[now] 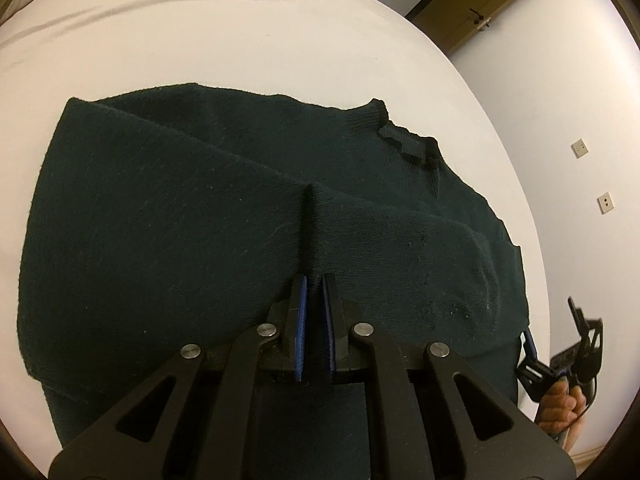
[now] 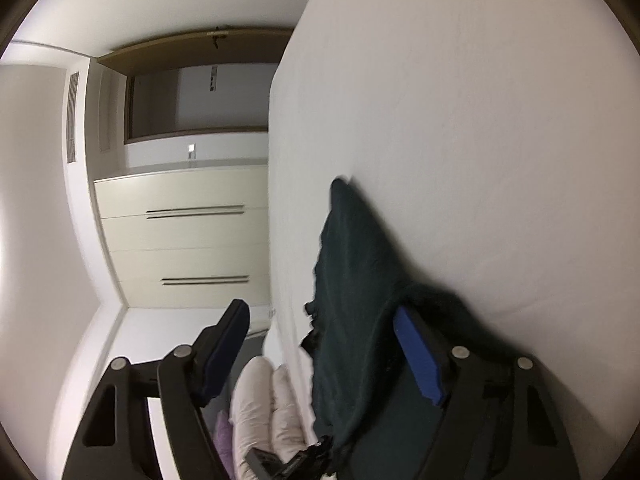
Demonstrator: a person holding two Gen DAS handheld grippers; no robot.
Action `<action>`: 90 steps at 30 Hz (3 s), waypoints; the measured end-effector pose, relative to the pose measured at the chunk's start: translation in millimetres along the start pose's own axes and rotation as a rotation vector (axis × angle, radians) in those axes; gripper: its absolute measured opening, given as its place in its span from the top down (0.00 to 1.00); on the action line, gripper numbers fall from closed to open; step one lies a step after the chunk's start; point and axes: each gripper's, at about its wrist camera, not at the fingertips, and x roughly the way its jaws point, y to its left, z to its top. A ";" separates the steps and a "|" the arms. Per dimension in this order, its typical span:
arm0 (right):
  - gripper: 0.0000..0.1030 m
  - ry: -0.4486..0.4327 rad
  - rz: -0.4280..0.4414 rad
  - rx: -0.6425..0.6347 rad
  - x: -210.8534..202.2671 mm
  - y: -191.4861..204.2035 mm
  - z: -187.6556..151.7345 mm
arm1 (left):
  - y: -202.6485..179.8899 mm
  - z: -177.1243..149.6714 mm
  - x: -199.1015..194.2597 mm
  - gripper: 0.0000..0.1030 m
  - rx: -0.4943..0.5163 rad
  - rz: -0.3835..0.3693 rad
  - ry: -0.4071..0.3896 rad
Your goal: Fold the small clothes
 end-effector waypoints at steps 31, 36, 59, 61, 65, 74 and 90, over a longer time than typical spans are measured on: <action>0.44 0.131 -0.069 -0.382 85.6 53.1 8.5 | -40.6 -12.8 17.4 0.92 0.229 0.092 -0.103; 0.39 0.245 -0.123 -0.440 105.6 42.2 -16.9 | -43.2 -17.9 20.1 0.92 0.221 0.090 -0.108; 0.00 -0.358 -0.110 -1.211 -195.1 136.5 -156.8 | -61.7 -202.6 -228.0 0.00 0.412 0.207 -0.659; 0.00 -0.353 -0.122 -1.278 -207.2 142.8 -168.1 | -74.8 -229.5 -252.3 0.00 0.518 0.213 -0.711; 0.00 -0.263 -0.158 -1.348 -219.6 141.2 -189.5 | -79.3 -258.7 -270.0 0.00 0.597 0.212 -0.596; 0.00 -0.073 -0.439 -1.761 -214.7 51.6 -268.9 | -55.7 -338.7 -236.5 0.00 0.856 0.400 -0.403; 0.16 0.294 -0.424 -1.201 -204.2 13.4 -191.3 | 60.4 -350.5 -222.1 0.04 0.327 0.110 -0.059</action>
